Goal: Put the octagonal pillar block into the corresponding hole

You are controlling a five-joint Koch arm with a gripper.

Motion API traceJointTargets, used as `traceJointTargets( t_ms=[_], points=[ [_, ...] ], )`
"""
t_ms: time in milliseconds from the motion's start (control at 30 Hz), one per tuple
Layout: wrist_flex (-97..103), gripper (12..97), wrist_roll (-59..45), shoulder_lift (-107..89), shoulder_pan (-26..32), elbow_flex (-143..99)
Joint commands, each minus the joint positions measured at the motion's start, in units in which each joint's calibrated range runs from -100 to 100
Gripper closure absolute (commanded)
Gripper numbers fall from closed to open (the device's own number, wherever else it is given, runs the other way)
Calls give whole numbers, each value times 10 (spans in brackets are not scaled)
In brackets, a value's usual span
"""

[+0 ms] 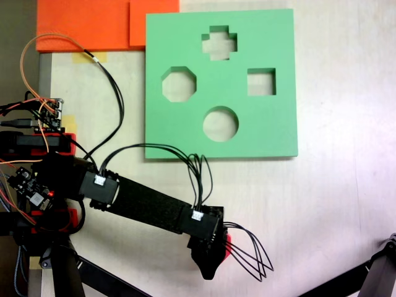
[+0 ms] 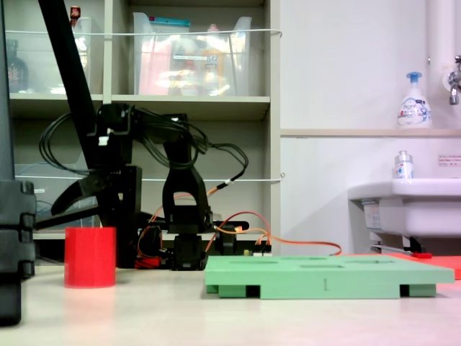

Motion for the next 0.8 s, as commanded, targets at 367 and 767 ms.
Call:
traceJointTargets(
  t_ms=[367, 767],
  points=[
    [11, 285, -8, 63, 2, 39],
    [10, 481, -9, 75, 1, 11]
  ],
)
